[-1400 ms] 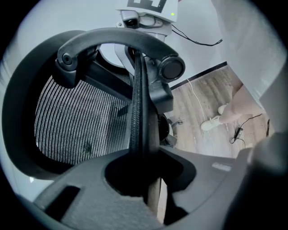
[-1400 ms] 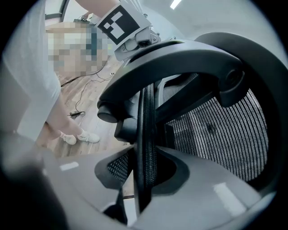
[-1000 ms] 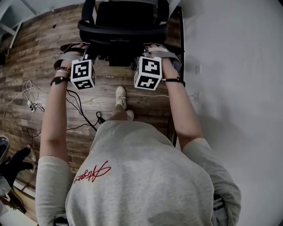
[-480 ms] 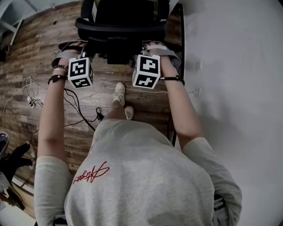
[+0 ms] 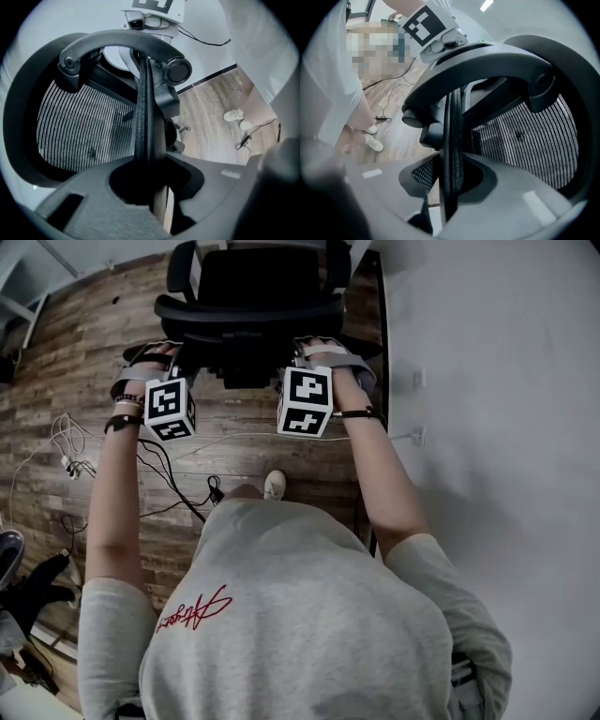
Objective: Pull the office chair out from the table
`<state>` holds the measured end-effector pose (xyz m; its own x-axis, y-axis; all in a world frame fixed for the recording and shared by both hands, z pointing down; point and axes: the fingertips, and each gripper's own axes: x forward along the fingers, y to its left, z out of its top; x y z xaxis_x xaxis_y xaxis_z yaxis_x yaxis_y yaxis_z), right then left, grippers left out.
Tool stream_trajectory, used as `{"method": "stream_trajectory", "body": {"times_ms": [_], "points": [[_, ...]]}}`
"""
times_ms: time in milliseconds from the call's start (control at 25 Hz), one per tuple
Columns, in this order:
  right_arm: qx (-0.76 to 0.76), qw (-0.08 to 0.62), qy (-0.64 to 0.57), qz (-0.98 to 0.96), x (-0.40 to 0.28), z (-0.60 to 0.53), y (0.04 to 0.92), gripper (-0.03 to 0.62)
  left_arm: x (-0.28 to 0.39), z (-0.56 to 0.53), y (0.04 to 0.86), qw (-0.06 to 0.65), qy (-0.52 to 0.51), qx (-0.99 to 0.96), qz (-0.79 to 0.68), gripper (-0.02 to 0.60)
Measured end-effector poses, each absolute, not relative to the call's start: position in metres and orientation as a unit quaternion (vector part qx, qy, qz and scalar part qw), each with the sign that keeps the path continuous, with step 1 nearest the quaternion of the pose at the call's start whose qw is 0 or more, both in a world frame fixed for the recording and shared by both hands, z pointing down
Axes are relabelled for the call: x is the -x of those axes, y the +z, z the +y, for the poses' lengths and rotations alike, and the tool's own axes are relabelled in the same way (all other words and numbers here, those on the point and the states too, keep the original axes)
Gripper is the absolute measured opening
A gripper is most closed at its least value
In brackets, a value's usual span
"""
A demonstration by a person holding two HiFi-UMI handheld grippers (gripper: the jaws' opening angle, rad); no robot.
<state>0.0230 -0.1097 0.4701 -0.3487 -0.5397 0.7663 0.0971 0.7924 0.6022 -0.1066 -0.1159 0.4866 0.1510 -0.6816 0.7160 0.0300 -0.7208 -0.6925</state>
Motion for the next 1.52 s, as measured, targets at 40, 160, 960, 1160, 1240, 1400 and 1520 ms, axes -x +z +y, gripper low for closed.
{"method": "stream_trajectory", "body": {"times_ms": [40,160,960,1160,1240,1400,1520], "points": [[-0.144,0.552,-0.289,-0.769,-0.025,-0.109,0.471,0.098,0.105,-0.115,0.487,0.294,-0.609,0.699,0.233,0.074],[-0.145,0.551,-0.288,-0.770,-0.027,-0.106,0.473,0.099,0.102,-0.113,0.489,0.296,-0.609,0.697,0.234,0.074],[-0.151,0.566,-0.271,-0.764,-0.018,-0.067,0.478,0.101,0.112,-0.073,0.489,0.298,-0.605,0.702,0.229,0.072],[-0.153,0.567,-0.271,-0.763,-0.017,-0.056,0.478,0.101,0.114,-0.061,0.490,0.300,-0.604,0.702,0.228,0.072],[-0.153,0.567,-0.272,-0.762,-0.016,-0.048,0.478,0.101,0.115,-0.053,0.490,0.301,-0.604,0.702,0.228,0.072],[-0.160,0.569,-0.271,-0.760,-0.011,-0.003,0.475,0.101,0.119,-0.010,0.487,0.308,-0.599,0.703,0.229,0.072],[-0.166,0.569,-0.272,-0.758,-0.006,0.018,0.475,0.101,0.125,0.009,0.487,0.315,-0.597,0.702,0.229,0.072]]}}
